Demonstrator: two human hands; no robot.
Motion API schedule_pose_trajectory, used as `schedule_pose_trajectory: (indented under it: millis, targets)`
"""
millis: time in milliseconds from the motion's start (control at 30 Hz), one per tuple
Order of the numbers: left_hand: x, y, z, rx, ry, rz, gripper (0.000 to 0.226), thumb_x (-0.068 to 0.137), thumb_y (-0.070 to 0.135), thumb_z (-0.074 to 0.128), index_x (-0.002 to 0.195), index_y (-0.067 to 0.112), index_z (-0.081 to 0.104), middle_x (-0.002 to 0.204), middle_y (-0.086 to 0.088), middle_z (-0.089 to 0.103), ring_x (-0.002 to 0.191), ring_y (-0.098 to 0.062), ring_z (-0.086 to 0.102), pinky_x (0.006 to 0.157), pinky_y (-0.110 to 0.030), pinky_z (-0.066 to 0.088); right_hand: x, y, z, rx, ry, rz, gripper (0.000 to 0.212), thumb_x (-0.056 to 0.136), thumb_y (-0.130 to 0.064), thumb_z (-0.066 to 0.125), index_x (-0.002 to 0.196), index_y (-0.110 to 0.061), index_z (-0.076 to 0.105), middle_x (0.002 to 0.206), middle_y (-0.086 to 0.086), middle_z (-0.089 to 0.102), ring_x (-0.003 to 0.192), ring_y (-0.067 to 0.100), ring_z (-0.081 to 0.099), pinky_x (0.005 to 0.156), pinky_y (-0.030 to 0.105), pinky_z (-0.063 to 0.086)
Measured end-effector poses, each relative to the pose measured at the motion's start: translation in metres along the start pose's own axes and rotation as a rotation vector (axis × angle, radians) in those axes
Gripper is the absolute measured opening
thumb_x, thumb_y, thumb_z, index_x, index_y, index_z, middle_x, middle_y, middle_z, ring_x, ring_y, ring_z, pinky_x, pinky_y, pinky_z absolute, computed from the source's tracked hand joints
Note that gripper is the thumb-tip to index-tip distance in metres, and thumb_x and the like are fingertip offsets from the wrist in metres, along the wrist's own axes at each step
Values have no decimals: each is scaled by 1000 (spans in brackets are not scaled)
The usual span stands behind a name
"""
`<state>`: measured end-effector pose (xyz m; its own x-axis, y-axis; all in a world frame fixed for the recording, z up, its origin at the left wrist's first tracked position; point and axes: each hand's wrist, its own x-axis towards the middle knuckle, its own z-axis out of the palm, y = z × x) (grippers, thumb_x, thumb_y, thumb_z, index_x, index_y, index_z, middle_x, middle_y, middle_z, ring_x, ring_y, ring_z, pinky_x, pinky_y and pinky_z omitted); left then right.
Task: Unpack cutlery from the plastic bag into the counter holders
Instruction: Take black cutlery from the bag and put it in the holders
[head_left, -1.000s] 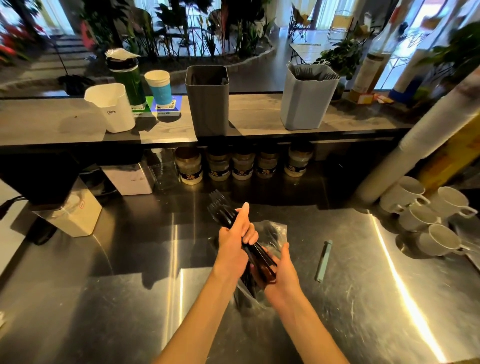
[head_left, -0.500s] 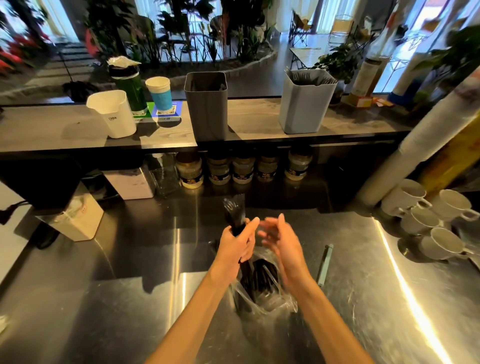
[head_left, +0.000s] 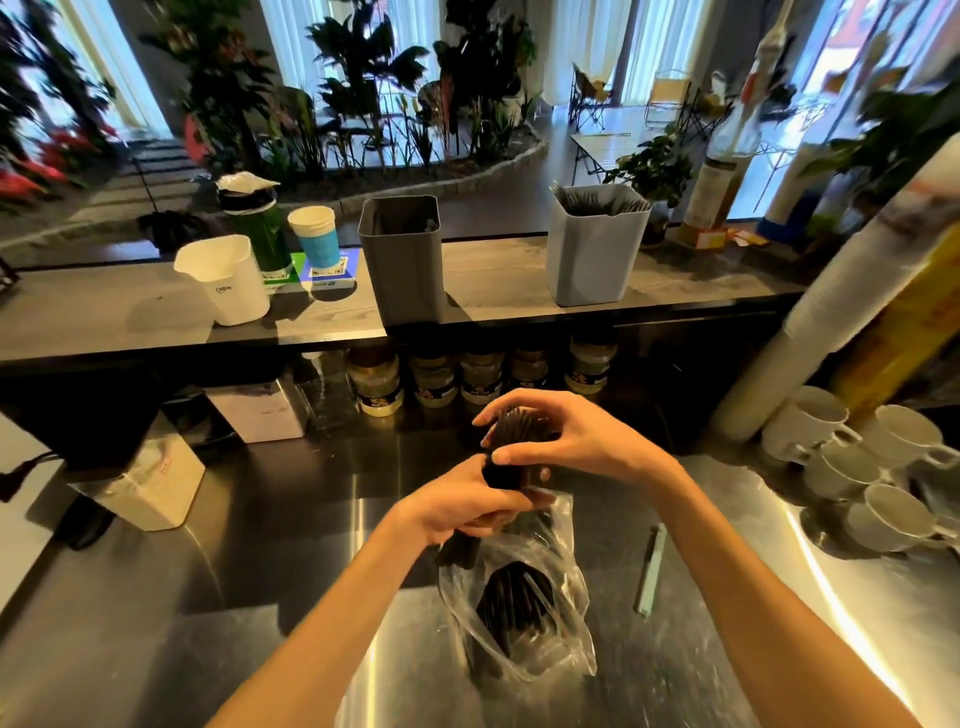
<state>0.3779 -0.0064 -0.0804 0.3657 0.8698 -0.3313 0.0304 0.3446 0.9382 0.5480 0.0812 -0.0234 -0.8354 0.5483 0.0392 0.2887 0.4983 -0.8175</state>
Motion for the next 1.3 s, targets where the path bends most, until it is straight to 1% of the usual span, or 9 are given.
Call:
schedule_pose_trajectory:
  millis: [133, 233, 433, 633, 733, 867, 1033, 1167, 1300]
  targets:
    - [16, 30, -4, 10, 25, 61, 21, 90, 1, 60, 104, 15, 62, 78, -4, 67, 43, -4, 31, 44, -20, 20, 10, -3, -25, -16, 88, -39, 24, 88, -35, 78, 109, -26, 68, 107, -7, 74, 104, 10, 70, 96, 42, 56]
    - [35, 61, -6, 125, 119, 155, 12, 94, 9, 69, 104, 12, 62, 57, 6, 47, 44, -7, 33, 43, -20, 26, 19, -9, -57, -64, 160, -41, 26, 86, -35, 79, 108, -26, 68, 104, -7, 75, 100, 9, 71, 92, 39, 59]
    - [75, 156, -13, 321, 267, 304, 19, 86, 16, 78, 103, 20, 70, 72, 12, 69, 69, -10, 61, 68, -20, 53, 38, -33, -141, -200, 329, -107, 25, 85, -22, 80, 106, -16, 69, 94, -8, 75, 89, 1, 71, 79, 25, 59]
    - [127, 251, -33, 372, 352, 544, 26, 88, 5, 73, 113, -1, 68, 105, -14, 72, 94, -15, 68, 87, -29, 56, 60, -59, -232, -385, 553, -182, 27, 86, -13, 78, 111, -10, 67, 96, -5, 72, 87, -3, 66, 79, 5, 48]
    - [152, 296, -41, 315, 402, 570, 6, 93, 5, 63, 90, 10, 66, 98, -17, 66, 94, -24, 64, 87, -34, 53, 74, -65, -270, -505, 638, -229, 31, 87, -11, 77, 116, -10, 66, 103, 0, 72, 94, 10, 67, 83, 7, 50]
    - [187, 326, -56, 372, 557, 578, 23, 92, 7, 49, 85, 1, 70, 74, -13, 63, 71, -20, 57, 67, -28, 43, 96, -53, -302, -650, 677, -217, 34, 87, 2, 73, 118, -6, 63, 111, 12, 71, 104, 22, 66, 94, 30, 55]
    - [215, 323, -69, 773, 670, 535, 48, 84, -18, 41, 111, 3, 74, 103, -17, 75, 100, -26, 70, 92, -40, 56, 131, -13, -311, -610, 636, -93, 27, 87, -2, 75, 111, -6, 64, 105, 14, 72, 97, 27, 69, 90, 43, 58]
    - [234, 304, -86, 871, 682, 388, 43, 89, -12, 46, 123, 4, 68, 121, -16, 69, 115, -28, 64, 100, -37, 51, 153, 22, -306, -654, 488, 78, 30, 90, -18, 75, 111, -7, 57, 105, 15, 70, 99, 32, 67, 86, 45, 57]
    - [241, 275, -110, 1044, 663, 265, 48, 104, 13, 47, 151, 7, 38, 155, -14, 40, 135, -31, 47, 111, -39, 39, 163, 51, -288, -778, 349, 203, 58, 94, -36, 68, 143, -22, 39, 120, 15, 63, 109, 34, 62, 91, 50, 54]
